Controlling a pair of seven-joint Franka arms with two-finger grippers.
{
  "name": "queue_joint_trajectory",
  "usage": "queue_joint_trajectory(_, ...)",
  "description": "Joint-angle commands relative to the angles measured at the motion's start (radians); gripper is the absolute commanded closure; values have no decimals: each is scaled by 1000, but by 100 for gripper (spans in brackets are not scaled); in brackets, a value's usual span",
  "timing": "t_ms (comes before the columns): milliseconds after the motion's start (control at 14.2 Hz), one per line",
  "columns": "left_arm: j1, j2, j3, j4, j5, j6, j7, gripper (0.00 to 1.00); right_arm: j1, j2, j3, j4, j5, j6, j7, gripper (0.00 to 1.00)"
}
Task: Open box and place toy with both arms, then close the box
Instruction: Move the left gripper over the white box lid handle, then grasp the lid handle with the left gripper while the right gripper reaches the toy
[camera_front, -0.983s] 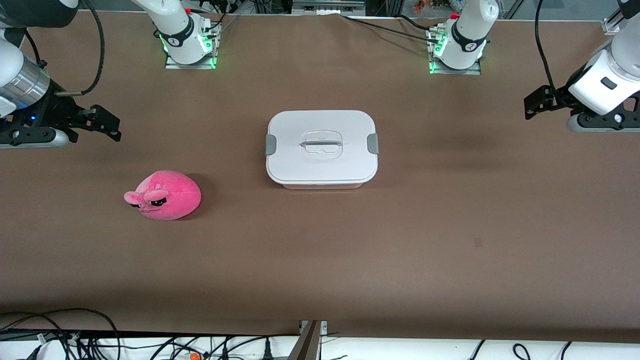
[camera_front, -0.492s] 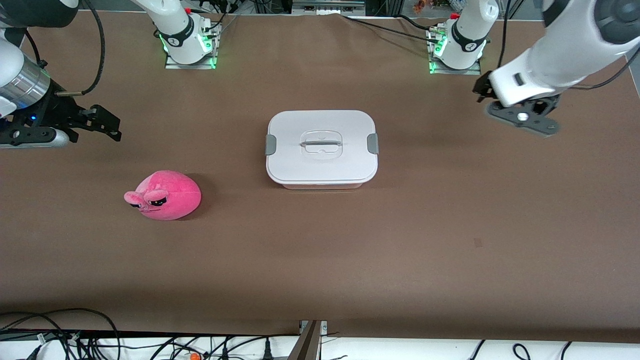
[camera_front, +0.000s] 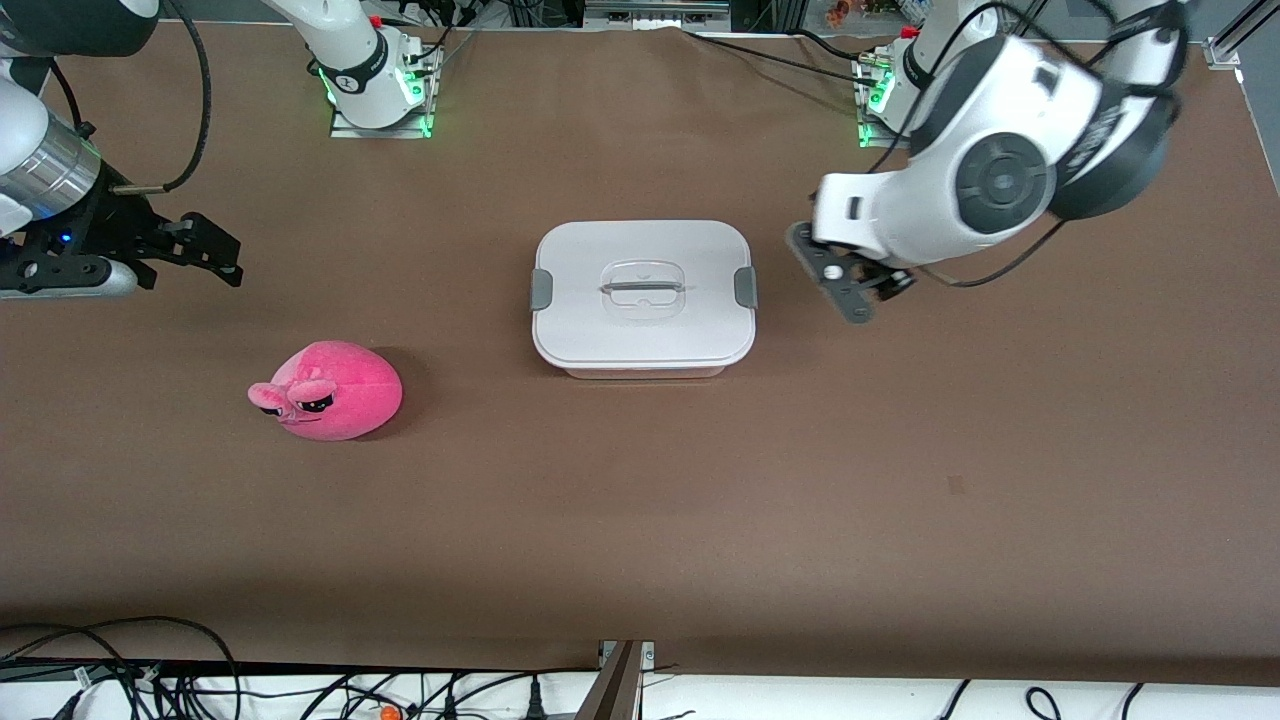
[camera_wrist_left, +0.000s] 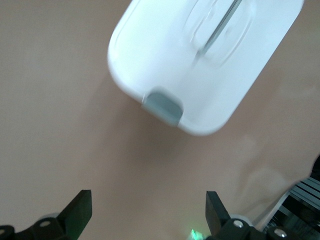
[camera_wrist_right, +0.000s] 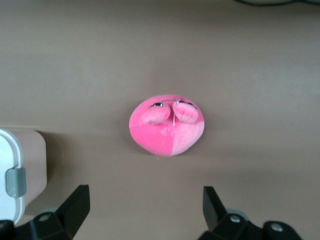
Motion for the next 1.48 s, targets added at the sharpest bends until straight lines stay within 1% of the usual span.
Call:
queue_joint_trajectory(0, -127, 93, -5, 65, -11, 151, 23, 0, -1, 21, 2, 15, 2, 22, -3, 0)
queue_joint_trajectory(140, -211, 145, -2, 65, 3, 305, 20, 0, 1, 33, 2, 15, 2, 46, -8, 0)
queue_joint_trajectory(281, -233, 204, 0, 62, 20, 403, 35, 0, -4, 80, 2, 15, 16, 51, 0, 0)
queue_joint_trajectory(351, -248, 231, -2, 62, 53, 437, 34, 0, -10, 97, 1, 15, 37, 49, 3, 0)
queue_joint_trajectory(492, -264, 258, -4, 61, 84, 453, 37, 1, -12, 110, -1, 15, 45, 49, 0, 0)
queue_joint_trajectory(562, -280, 261, -4, 58, 86, 453, 37, 4, -12, 120, -1, 15, 41, 49, 0, 0)
queue_joint_trajectory(702, -303, 262, -1, 45, 86, 453, 34, 5, -9, 128, -1, 15, 41, 46, 0, 0)
queue_joint_trajectory(773, -305, 267, -1, 45, 98, 453, 37, 16, -10, 158, -1, 15, 41, 43, -3, 0)
queue_joint_trajectory(843, -305, 279, -2, 48, 128, 453, 35, 56, -12, 189, -1, 15, 45, 43, -14, 0)
queue_joint_trajectory(913, -305, 281, -2, 53, 147, 453, 32, 77, -13, 209, -1, 15, 47, 42, -15, 0)
queue_joint_trajectory(983, -302, 278, -4, 51, 149, 453, 31, 90, -16, 214, -1, 14, 47, 49, -22, 0)
queue_joint_trajectory(1054, -297, 275, -4, 51, 147, 450, 34, 100, -22, 217, -1, 14, 47, 51, -34, 0)
queue_joint_trajectory(1124, -297, 272, -4, 51, 147, 447, 35, 100, -25, 240, -1, 1, 48, 75, -35, 0)
queue_joint_trajectory(1405, -294, 233, -4, 47, 149, 421, 55, 100, -62, 255, -5, -120, 48, 262, -39, 0)
